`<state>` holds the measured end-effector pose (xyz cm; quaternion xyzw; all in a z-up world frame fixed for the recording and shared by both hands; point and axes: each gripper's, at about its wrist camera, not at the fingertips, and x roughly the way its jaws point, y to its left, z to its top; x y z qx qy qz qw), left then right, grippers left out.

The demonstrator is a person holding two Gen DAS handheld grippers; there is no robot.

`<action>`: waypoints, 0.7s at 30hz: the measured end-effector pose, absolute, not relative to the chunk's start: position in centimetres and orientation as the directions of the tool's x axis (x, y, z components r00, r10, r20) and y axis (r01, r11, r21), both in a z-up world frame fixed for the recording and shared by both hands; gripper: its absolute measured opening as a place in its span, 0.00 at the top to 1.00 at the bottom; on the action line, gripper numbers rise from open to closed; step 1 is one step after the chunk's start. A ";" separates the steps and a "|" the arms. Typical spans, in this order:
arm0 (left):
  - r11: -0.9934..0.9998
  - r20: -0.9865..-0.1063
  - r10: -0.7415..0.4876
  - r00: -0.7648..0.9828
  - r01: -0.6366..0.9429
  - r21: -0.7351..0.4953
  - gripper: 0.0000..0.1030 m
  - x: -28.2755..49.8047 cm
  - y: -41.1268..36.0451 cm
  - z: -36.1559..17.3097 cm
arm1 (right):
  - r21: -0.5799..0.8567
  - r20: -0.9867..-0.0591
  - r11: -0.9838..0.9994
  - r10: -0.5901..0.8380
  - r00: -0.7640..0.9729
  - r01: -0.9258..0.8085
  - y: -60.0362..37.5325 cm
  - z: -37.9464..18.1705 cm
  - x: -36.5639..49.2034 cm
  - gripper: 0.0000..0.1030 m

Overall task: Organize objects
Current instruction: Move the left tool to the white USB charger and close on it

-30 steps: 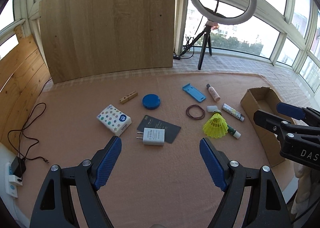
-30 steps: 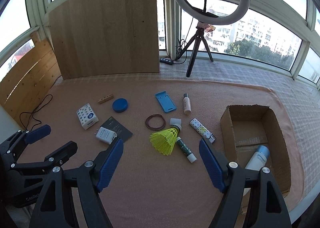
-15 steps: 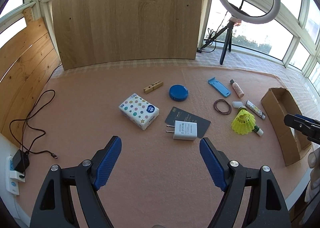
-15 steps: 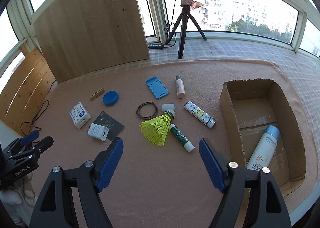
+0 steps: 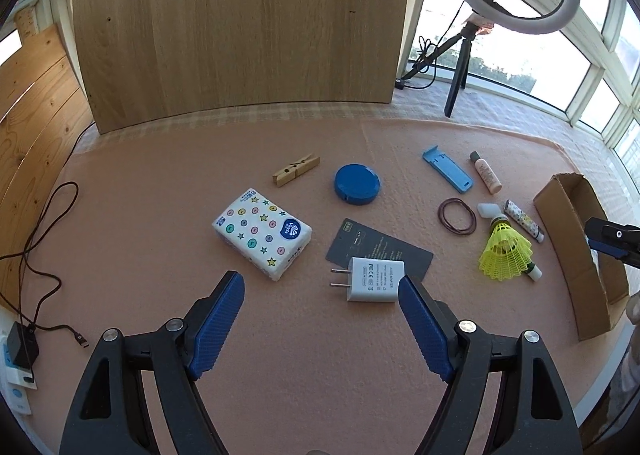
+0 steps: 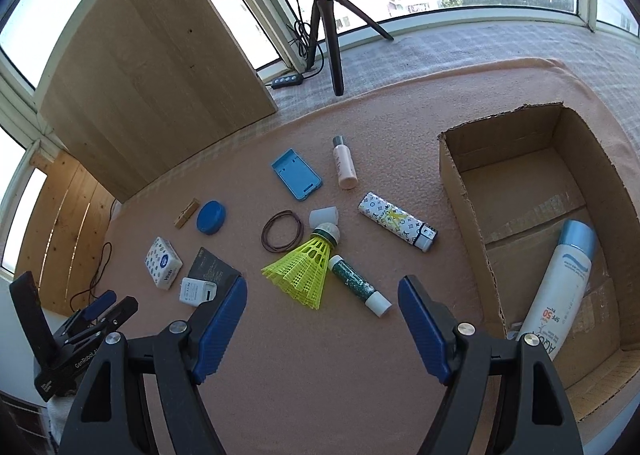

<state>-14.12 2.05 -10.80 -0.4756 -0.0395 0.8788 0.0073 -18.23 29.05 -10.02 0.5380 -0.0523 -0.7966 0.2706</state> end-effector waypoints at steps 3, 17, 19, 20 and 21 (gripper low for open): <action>-0.996 -0.841 0.067 -0.536 0.010 -0.085 0.21 -15.1 2.5 -11.6 | 0.382 -0.831 -0.851 -0.487 -0.268 0.360 29.3 -10.4 -18.7 0.29; -0.992 -0.881 0.123 -0.457 -0.072 -0.101 0.38 -21.1 4.7 -14.4 | 0.412 -0.833 -0.836 -0.507 -0.222 0.362 28.8 -11.2 -17.8 0.38; -0.992 -0.890 0.125 -0.438 -0.086 -0.096 0.40 -21.8 5.1 -15.0 | 0.409 -0.835 -0.837 -0.504 -0.222 0.363 28.8 -11.3 -17.6 0.38; -0.990 -0.894 0.137 -0.426 -0.087 -0.110 0.42 -22.1 5.1 -15.5 | 0.409 -0.835 -0.836 -0.505 -0.221 0.364 28.8 -11.3 -17.5 0.38; -0.989 -0.899 0.145 -0.414 -0.079 -0.123 0.43 -22.4 4.9 -15.9 | 0.409 -0.835 -0.836 -0.505 -0.219 0.366 28.8 -11.3 -17.4 0.38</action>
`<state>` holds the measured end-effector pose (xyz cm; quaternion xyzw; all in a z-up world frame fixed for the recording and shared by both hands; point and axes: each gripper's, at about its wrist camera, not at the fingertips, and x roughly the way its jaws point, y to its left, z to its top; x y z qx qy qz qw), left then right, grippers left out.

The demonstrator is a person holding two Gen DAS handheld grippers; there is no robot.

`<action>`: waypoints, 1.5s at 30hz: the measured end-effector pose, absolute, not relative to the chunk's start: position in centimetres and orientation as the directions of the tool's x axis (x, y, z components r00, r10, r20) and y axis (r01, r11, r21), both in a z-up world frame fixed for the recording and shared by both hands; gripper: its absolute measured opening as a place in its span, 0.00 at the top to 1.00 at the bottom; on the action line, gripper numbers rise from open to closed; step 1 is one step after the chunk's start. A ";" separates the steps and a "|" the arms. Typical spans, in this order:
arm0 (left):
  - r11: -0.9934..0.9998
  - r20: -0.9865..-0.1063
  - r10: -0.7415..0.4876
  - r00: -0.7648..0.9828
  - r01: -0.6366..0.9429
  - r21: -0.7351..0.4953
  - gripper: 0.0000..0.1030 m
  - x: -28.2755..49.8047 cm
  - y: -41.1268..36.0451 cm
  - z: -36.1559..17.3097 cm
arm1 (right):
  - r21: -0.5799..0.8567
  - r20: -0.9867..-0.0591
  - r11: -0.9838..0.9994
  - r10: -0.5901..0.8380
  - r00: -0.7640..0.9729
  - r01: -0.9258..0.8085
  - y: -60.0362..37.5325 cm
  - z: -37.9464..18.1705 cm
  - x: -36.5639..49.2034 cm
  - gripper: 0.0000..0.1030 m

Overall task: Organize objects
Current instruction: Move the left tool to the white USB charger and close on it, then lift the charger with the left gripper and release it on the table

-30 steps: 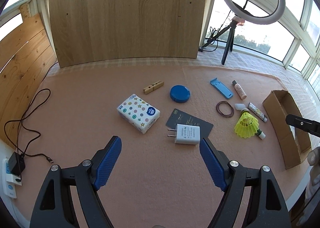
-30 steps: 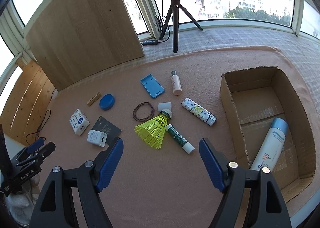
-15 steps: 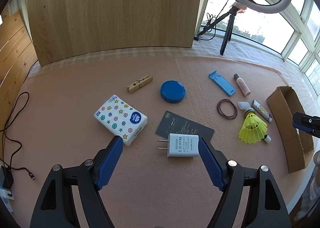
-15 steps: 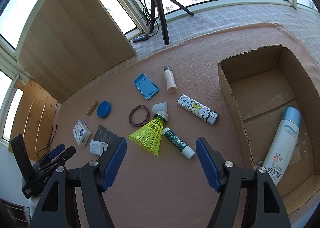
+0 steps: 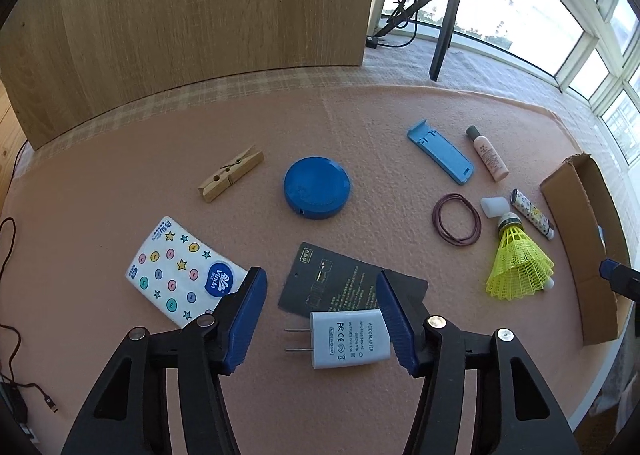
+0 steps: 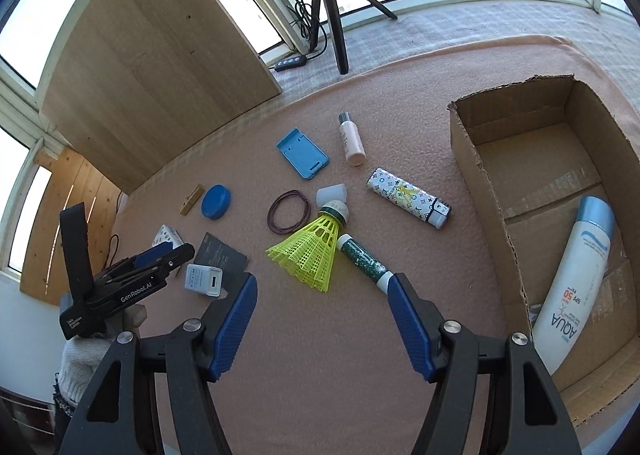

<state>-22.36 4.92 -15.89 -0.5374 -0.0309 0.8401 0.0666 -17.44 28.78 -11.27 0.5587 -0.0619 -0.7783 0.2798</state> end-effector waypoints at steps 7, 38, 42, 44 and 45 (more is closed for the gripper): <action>-0.989 -0.913 0.145 -0.382 -0.079 -0.124 0.50 -22.6 4.9 -17.3 | 0.390 -0.841 -0.839 -0.492 -0.224 0.379 28.8 -11.4 -16.8 0.38; -0.966 -0.897 0.255 -0.361 -0.143 -0.217 0.61 -12.3 7.5 -19.7 | 0.387 -0.847 -0.802 -0.505 -0.170 0.455 26.6 -12.0 -14.1 0.38; -0.966 -0.894 0.255 -0.368 -0.144 -0.216 0.61 -11.3 7.7 -19.5 | 0.388 -0.848 -0.791 -0.508 -0.152 0.474 25.7 -12.3 -13.8 0.38; -0.966 -0.892 0.253 -0.373 -0.140 -0.216 0.59 -10.9 7.5 -19.1 | 0.390 -0.848 -0.779 -0.511 -0.137 0.491 25.1 -12.4 -13.5 0.38; -0.965 -0.890 0.260 -0.376 -0.137 -0.224 0.59 -10.8 7.3 -18.9 | 0.389 -0.849 -0.773 -0.512 -0.130 0.501 24.8 -12.5 -13.4 0.38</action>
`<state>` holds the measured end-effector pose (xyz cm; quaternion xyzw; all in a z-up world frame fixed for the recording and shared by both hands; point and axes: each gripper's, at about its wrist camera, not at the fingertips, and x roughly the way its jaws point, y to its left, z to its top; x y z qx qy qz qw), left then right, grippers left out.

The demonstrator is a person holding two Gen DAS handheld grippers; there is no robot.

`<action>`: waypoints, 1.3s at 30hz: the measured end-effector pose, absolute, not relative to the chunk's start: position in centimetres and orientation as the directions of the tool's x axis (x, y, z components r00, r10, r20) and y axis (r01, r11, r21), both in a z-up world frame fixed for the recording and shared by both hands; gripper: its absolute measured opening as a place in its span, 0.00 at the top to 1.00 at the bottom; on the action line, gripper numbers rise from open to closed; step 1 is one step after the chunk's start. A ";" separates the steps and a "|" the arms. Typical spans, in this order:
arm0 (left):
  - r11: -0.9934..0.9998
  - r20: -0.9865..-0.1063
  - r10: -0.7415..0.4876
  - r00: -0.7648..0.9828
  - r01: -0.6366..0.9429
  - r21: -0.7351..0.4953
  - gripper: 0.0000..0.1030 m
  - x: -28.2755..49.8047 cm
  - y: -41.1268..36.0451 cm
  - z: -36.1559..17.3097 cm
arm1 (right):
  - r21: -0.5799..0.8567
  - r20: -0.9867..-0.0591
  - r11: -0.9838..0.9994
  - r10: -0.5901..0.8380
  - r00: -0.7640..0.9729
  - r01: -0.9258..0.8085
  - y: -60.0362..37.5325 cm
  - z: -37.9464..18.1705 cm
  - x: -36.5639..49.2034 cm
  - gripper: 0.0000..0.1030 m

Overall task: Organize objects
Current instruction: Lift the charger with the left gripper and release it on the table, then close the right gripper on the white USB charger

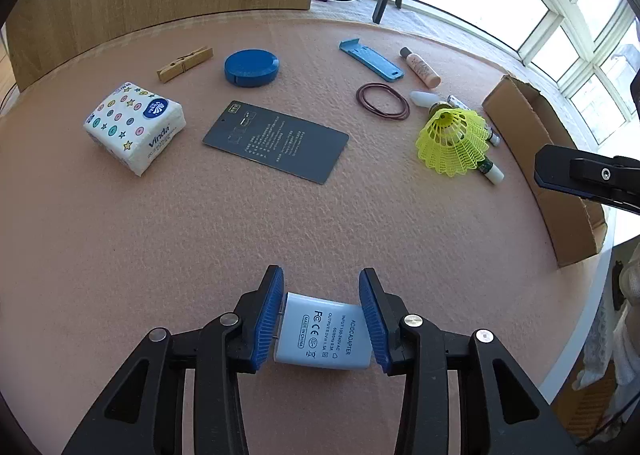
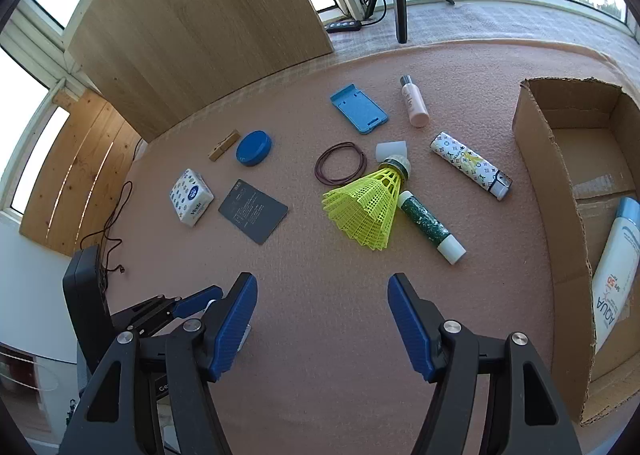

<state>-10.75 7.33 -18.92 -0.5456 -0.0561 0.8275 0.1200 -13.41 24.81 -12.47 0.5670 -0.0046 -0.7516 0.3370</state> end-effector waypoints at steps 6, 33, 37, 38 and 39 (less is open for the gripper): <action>-0.969 -0.867 0.243 -0.435 -0.059 -0.242 0.43 -8.5 4.9 -17.0 | 0.372 -0.854 -0.714 -0.514 -0.082 0.593 22.3 -12.8 -12.2 0.37; -0.930 -0.861 0.338 -0.380 0.002 -0.366 0.43 -6.1 5.3 -19.2 | 0.405 -0.901 -0.484 -0.357 0.248 0.776 11.9 -19.5 -8.6 0.37; -0.927 -0.859 0.348 -0.375 -0.002 -0.375 0.43 -6.5 5.3 -19.5 | 0.412 -0.899 -0.475 -0.351 0.262 0.777 11.8 -19.7 -8.5 0.45; -0.928 -0.859 0.346 -0.376 -0.003 -0.373 0.44 -6.5 5.4 -19.5 | 0.414 -0.899 -0.475 -0.347 0.267 0.776 11.8 -19.8 -8.5 0.48; -0.928 -0.859 0.346 -0.378 -0.004 -0.372 0.44 -6.6 5.4 -19.4 | 0.414 -0.899 -0.474 -0.347 0.268 0.777 11.8 -19.8 -8.5 0.51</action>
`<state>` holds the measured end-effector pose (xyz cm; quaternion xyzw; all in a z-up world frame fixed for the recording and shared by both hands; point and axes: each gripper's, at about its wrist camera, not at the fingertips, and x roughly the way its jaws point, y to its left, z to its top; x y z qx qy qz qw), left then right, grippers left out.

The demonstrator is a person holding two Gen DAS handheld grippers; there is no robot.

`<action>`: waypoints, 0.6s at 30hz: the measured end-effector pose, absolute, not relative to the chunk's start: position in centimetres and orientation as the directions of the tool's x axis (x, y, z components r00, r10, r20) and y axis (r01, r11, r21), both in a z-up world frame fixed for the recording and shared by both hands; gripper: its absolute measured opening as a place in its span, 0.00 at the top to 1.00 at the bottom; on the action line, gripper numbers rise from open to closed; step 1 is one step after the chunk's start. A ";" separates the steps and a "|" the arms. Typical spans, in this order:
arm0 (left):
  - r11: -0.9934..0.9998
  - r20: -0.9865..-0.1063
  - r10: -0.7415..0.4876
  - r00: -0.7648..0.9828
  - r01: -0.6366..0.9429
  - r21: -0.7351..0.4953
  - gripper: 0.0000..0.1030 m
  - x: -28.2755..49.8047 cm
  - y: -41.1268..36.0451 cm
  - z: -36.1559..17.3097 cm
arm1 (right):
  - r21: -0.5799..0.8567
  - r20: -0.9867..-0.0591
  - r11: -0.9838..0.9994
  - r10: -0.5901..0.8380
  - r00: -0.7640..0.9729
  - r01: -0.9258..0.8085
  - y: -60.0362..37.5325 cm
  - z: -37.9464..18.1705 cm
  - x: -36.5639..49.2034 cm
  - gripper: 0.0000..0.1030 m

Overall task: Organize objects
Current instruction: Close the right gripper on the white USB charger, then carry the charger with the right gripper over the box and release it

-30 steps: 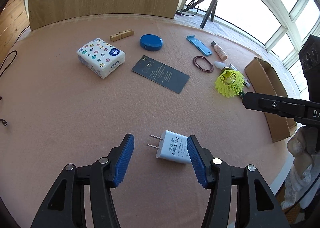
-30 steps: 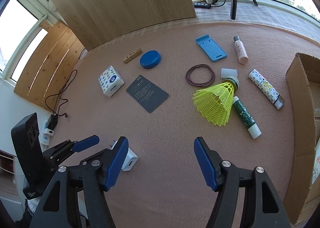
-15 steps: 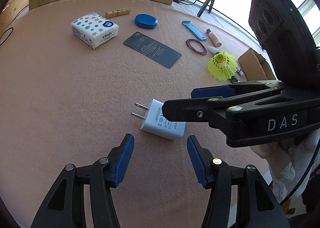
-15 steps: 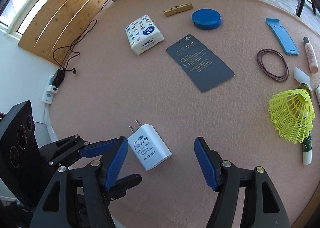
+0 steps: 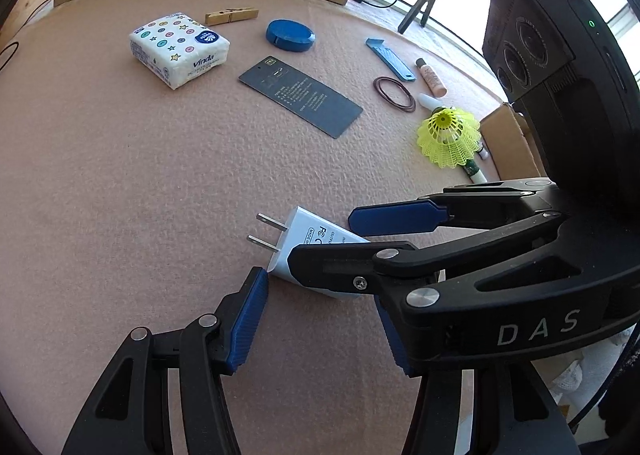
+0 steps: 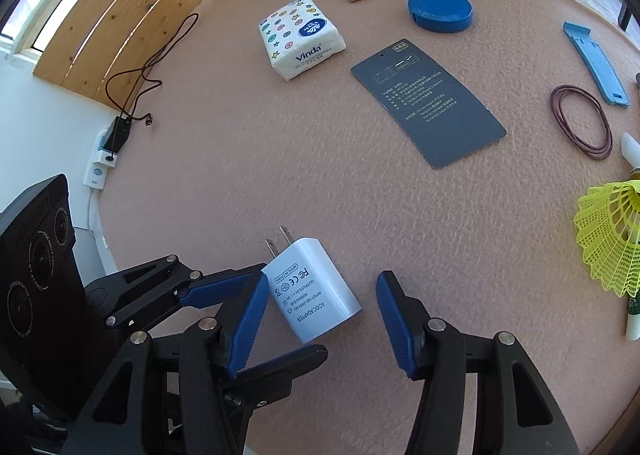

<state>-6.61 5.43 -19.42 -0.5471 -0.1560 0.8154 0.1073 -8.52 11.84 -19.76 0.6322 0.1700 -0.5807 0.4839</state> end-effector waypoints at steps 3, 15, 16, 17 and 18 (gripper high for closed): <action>-0.928 -0.858 0.347 -0.379 -0.004 -0.374 0.44 -6.9 5.4 -19.5 | 0.438 -0.890 -0.472 -0.349 0.295 0.765 11.9 -19.9 -8.5 0.59; -0.916 -0.845 0.385 -0.370 -0.046 -0.398 0.44 -8.0 6.5 -18.9 | 0.471 -0.870 -0.537 -0.414 0.268 0.700 14.6 -19.3 -9.0 0.64; -0.916 -0.843 0.388 -0.372 -0.056 -0.397 0.44 -8.2 6.9 -18.7 | 0.471 -0.869 -0.544 -0.420 0.260 0.695 15.0 -19.1 -9.2 0.65; -0.912 -0.839 0.401 -0.367 -0.072 -0.404 0.44 -8.3 7.2 -18.4 | 0.469 -0.869 -0.551 -0.426 0.251 0.690 15.4 -18.7 -9.3 0.65; -0.911 -0.836 0.405 -0.371 -0.085 -0.403 0.44 -8.5 7.6 -18.0 | 0.469 -0.868 -0.557 -0.434 0.241 0.685 15.9 -18.4 -9.5 0.65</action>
